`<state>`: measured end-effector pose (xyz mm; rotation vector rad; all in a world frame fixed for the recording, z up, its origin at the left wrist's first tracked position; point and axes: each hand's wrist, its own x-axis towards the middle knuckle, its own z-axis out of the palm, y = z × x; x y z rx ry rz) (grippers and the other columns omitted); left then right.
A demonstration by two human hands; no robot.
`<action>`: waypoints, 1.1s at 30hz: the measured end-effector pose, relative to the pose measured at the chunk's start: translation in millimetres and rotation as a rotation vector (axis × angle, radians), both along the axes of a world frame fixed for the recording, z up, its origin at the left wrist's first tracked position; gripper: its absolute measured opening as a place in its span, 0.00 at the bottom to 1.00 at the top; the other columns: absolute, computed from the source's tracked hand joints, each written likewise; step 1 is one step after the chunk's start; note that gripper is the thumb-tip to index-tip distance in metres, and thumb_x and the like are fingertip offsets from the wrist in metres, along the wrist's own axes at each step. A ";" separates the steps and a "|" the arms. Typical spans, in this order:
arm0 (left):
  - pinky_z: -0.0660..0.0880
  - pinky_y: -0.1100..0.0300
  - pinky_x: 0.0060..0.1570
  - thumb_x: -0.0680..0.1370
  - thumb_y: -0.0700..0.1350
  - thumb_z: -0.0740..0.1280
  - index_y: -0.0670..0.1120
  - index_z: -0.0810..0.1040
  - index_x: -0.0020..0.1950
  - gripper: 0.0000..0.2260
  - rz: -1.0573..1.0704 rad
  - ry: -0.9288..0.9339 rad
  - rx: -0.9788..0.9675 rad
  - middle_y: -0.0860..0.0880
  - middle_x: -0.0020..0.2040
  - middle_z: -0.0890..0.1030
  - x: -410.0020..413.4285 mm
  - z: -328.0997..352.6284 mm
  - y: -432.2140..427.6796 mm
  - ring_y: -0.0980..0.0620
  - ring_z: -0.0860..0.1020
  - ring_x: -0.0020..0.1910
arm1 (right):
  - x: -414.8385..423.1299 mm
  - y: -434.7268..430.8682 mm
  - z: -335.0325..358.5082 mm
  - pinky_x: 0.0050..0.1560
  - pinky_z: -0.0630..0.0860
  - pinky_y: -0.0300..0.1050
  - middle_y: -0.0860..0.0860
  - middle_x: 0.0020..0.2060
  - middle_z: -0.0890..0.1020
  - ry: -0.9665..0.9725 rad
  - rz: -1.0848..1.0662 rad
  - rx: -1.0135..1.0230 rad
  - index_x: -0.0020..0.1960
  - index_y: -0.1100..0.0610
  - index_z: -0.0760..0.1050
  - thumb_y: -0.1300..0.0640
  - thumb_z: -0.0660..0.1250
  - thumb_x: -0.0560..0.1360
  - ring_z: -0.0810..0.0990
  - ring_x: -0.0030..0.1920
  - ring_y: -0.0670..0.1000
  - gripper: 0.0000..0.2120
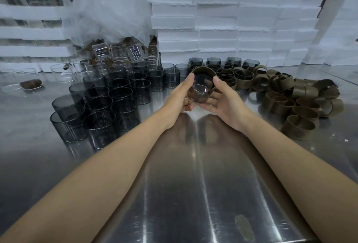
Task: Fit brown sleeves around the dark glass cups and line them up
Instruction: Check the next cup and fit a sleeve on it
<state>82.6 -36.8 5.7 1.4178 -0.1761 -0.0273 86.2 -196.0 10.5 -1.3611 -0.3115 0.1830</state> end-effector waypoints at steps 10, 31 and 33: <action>0.63 0.67 0.25 0.80 0.61 0.60 0.50 0.81 0.48 0.17 -0.122 0.139 -0.296 0.54 0.34 0.79 -0.7 4.2 -2.1 0.58 0.60 0.20 | 1.1 1.1 2.8 0.54 0.79 0.40 0.52 0.50 0.84 0.084 0.043 0.091 0.56 0.54 0.79 0.38 0.63 0.71 0.81 0.51 0.48 0.23; 0.71 0.53 0.68 0.71 0.45 0.75 0.55 0.64 0.66 0.29 0.102 -0.355 0.215 0.50 0.67 0.73 8.6 -17.1 -2.4 0.52 0.73 0.68 | 6.9 -0.4 -11.1 0.55 0.78 0.40 0.52 0.65 0.74 -0.445 -0.198 -0.271 0.70 0.50 0.67 0.76 0.68 0.69 0.75 0.65 0.48 0.36; 0.72 0.49 0.68 0.71 0.35 0.75 0.55 0.62 0.63 0.31 0.077 -0.367 0.205 0.47 0.70 0.70 7.4 -18.0 -3.2 0.47 0.72 0.69 | 4.6 -0.5 -12.5 0.59 0.79 0.48 0.53 0.65 0.74 -0.477 -0.241 -0.231 0.65 0.51 0.67 0.78 0.66 0.67 0.73 0.67 0.50 0.34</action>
